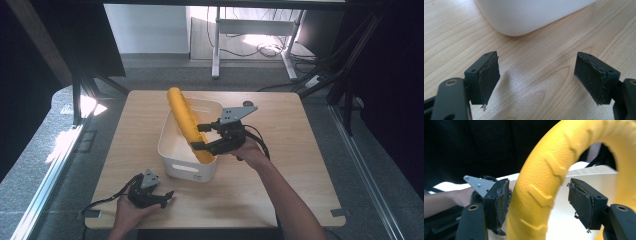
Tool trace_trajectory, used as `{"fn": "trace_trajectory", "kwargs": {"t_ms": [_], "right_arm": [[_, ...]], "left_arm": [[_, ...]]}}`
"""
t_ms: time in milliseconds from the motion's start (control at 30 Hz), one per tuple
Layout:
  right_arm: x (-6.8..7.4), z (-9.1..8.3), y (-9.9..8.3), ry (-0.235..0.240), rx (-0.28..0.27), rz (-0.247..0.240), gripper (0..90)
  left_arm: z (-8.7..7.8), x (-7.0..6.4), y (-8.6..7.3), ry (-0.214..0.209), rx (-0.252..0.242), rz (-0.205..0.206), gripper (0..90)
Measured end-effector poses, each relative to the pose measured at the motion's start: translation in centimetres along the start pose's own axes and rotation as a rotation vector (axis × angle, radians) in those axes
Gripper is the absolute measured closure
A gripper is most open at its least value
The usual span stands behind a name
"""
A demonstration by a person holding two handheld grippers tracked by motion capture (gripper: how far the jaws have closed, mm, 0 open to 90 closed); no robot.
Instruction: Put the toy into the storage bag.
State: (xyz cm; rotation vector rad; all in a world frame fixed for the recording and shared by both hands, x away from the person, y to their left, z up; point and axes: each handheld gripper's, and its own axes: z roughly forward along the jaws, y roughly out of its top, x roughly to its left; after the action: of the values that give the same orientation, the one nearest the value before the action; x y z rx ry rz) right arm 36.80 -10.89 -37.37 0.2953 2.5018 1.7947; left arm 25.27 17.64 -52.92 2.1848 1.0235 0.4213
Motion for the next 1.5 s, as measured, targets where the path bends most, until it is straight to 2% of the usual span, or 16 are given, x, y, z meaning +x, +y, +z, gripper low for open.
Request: {"fn": "trace_trajectory", "kwargs": {"t_ms": [167, 233, 367, 400, 500, 567, 667, 700, 767, 833, 900, 933, 1000, 1167, 1333, 1500], "right_arm": [[0.5, -1.3, -0.5, -0.044, -0.025, 0.000, 32.0], [0.5, -2.5, -1.2, -0.073, -0.044, -0.003, 32.1], [0.5, -3.7, -2.2, -0.124, -0.034, 0.000, 32.3], [0.6, -4.6, -3.1, -0.157, -0.025, 0.004, 32.5], [0.5, -5.4, -4.2, -0.184, -0.019, 0.010, 32.7], [0.4, -6.6, -5.8, -0.227, 0.004, 0.027, 32.8], [0.2, -7.4, -6.9, -0.249, 0.017, 0.043, 32.9], [0.2, -8.0, -8.0, -0.278, 0.027, 0.057, 32.9], [0.1, -8.4, -8.5, -0.287, 0.030, 0.068, 33.0], [-0.1, -9.3, -10.3, -0.322, 0.043, 0.097, 33.0], [-0.2, -9.5, -10.9, -0.330, 0.042, 0.111, 33.2], [-0.4, -10.0, -11.9, -0.343, 0.046, 0.134, 33.4], [-0.5, -10.3, -12.7, -0.359, 0.071, 0.143, 33.4], [-0.9, -10.7, -14.0, -0.383, 0.091, 0.175, 33.6], [-1.0, -10.7, -15.0, -0.390, 0.116, 0.193, 33.7], [-1.1, -10.8, -15.1, -0.393, 0.115, 0.197, 33.5]], "left_arm": [[-0.1, 0.0, 0.0, 0.000, 0.000, 0.000, 20.5], [0.0, 0.0, 0.0, -0.001, 0.000, -0.001, 20.5], [-0.1, 0.0, 0.0, -0.001, 0.004, 0.002, 20.4], [-0.1, 0.0, 0.0, 0.000, 0.004, 0.003, 20.5], [-0.1, 0.0, 0.0, 0.000, 0.005, 0.003, 20.4], [-0.1, -0.1, 0.0, 0.000, 0.003, 0.001, 20.4], [-0.1, -0.1, 0.0, 0.000, 0.003, 0.000, 20.4], [-0.1, -0.1, 0.0, -0.001, 0.003, 0.000, 20.4], [-0.1, -0.1, 0.0, -0.001, 0.002, 0.000, 20.4], [0.0, -0.1, 0.0, 0.000, 0.004, -0.002, 20.4], [0.0, -0.1, -0.1, -0.001, 0.005, -0.004, 20.4], [0.0, -0.1, -0.1, -0.002, 0.006, -0.006, 20.4], [0.0, -0.2, -0.1, -0.002, 0.005, -0.005, 20.4], [0.0, -0.1, -0.1, -0.001, 0.004, -0.004, 20.4], [0.0, -0.1, -0.1, 0.000, 0.006, 0.000, 20.4], [0.0, -0.1, -0.1, 0.001, 0.006, 0.001, 20.4]]}}
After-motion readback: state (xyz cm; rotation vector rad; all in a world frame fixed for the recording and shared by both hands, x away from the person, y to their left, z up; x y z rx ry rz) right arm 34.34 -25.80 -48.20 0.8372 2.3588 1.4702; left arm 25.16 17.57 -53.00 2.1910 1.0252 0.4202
